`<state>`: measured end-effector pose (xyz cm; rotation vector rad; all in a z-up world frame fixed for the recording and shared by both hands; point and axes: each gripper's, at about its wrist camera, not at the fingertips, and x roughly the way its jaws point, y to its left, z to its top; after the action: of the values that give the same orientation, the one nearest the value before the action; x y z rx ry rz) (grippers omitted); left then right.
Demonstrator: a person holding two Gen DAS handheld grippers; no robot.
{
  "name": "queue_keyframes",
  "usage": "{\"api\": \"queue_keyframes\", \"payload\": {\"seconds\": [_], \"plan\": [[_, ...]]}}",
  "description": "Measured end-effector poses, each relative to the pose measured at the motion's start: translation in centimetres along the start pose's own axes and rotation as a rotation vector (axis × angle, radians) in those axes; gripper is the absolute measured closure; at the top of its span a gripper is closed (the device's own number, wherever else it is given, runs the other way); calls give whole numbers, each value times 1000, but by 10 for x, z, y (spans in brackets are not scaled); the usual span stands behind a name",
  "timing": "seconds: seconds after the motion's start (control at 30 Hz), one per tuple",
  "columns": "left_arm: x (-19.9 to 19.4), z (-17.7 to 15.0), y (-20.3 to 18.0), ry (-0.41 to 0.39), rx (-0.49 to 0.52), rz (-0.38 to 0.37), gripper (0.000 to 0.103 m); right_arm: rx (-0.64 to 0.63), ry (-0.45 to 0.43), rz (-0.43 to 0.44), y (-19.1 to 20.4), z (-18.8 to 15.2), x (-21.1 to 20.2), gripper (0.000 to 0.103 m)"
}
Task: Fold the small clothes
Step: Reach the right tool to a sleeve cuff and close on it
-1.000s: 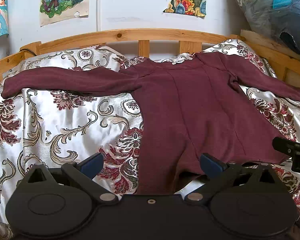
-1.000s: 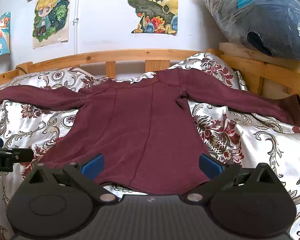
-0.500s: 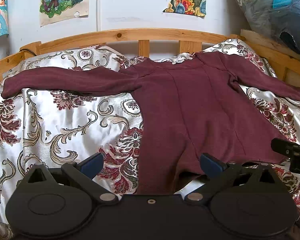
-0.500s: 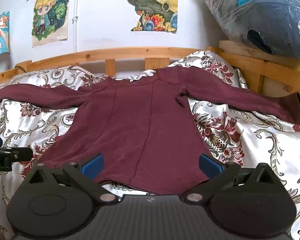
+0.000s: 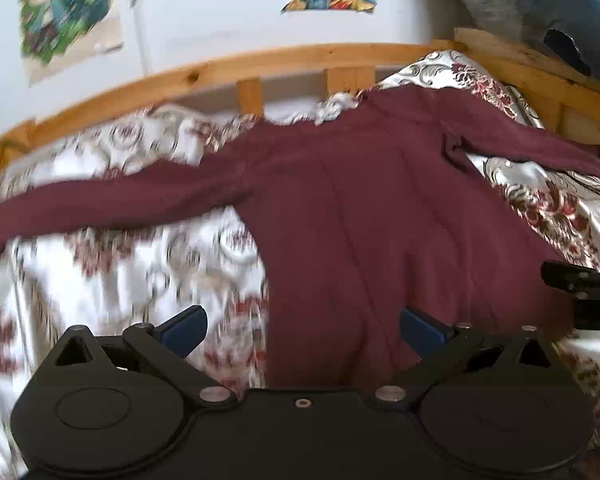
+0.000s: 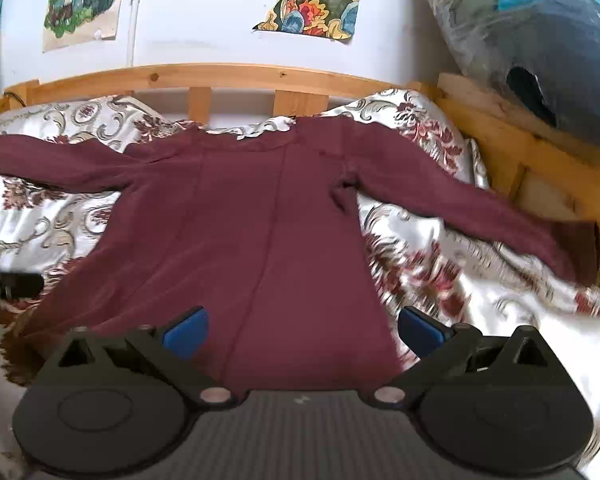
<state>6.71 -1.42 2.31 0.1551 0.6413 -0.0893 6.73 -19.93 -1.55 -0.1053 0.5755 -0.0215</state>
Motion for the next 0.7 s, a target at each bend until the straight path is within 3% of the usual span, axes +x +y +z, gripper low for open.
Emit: {"api": "queue_keyframes", "payload": {"seconds": [0.27,0.4,0.6,0.7], "plan": [[53,38,2,-48,-70,-2,1,37,29,-86,-40,30,33,0],[79,33,-2,-79,-65,-35,1,110,38,-106,-69,38,50,0],[99,12,5,-112,-61,-56,1,280,-28,-176,-132,30,57,0],[105,7,8,-67,-60,-68,1,401,-47,-268,-173,20,58,0]]}}
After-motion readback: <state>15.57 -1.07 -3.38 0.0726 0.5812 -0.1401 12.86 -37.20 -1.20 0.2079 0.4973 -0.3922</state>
